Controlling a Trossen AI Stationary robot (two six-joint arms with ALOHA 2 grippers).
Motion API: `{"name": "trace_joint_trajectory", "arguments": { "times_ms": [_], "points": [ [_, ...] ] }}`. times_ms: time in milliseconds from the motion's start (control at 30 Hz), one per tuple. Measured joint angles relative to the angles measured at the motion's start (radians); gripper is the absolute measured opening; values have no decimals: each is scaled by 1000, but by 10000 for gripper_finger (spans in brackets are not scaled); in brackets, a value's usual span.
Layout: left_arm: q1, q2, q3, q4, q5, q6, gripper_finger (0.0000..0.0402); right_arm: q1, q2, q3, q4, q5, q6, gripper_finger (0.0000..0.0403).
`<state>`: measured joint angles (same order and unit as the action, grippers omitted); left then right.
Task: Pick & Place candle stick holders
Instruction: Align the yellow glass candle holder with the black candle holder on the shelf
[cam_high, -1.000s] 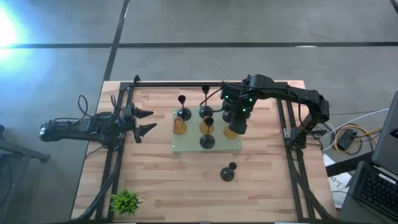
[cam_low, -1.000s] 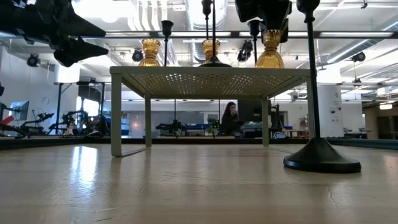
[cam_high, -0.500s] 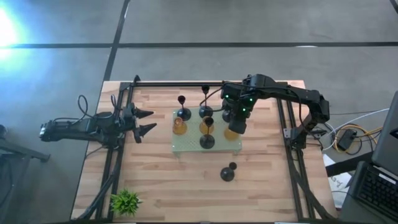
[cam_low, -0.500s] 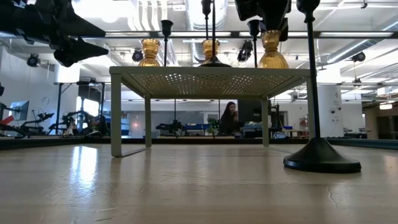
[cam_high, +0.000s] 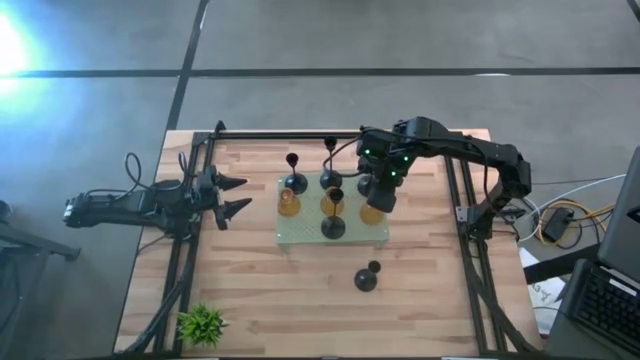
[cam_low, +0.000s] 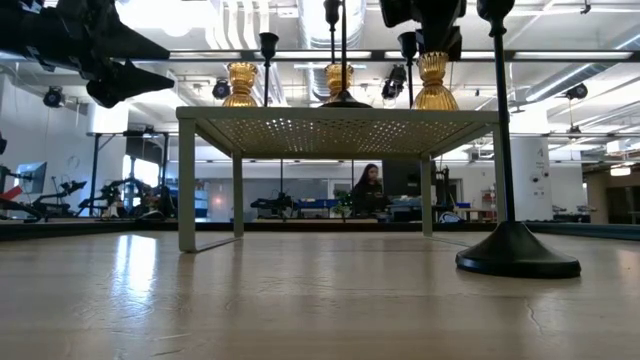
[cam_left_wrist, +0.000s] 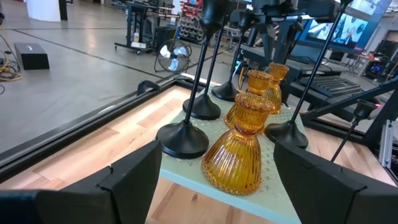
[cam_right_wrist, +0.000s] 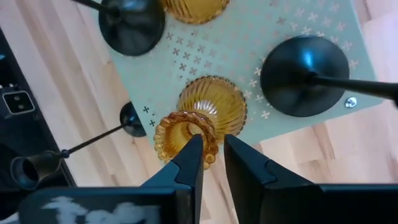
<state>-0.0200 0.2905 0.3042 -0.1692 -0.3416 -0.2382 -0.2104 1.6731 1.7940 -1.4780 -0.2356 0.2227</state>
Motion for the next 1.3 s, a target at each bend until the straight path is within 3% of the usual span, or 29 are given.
{"name": "trace_joint_trajectory", "arguments": {
  "times_ms": [300, 467, 533, 600, 700, 767, 900, 967, 1100, 1300],
  "points": [
    [0, 0, 0, -1, 0, 0, 314, 9, -2, 104, -70, 0, 50, 72],
    [0, 0, 0, -1, 0, 2, 314, 98, -53, 145, -74, 16, 100, 61],
    [0, 0, 0, -1, 0, 2, 314, 177, -89, 148, -51, 97, 125, 52],
    [0, 0, 0, 1, 0, 2, 314, 282, -118, 129, -35, 252, 157, 39],
    [0, 0, 0, 14, 0, 3, 314, 449, -154, 37, 79, 504, 170, 16],
    [0, 0, 0, 20, 0, 3, 314, 535, -178, -59, 227, 588, 166, 10],
    [0, 0, 0, 22, 0, 2, 314, 624, -206, -263, 535, 599, 138, 8],
    [0, 0, 0, 22, 0, 2, 314, 634, -214, -340, 586, 609, 141, 8],
    [0, 0, 0, 22, 0, 2, 314, 628, -263, -461, 680, 729, 174, 8],
    [0, 0, 0, 23, 0, 3, 314, 573, -360, -607, 839, 695, 179, 8]
  ]
}}
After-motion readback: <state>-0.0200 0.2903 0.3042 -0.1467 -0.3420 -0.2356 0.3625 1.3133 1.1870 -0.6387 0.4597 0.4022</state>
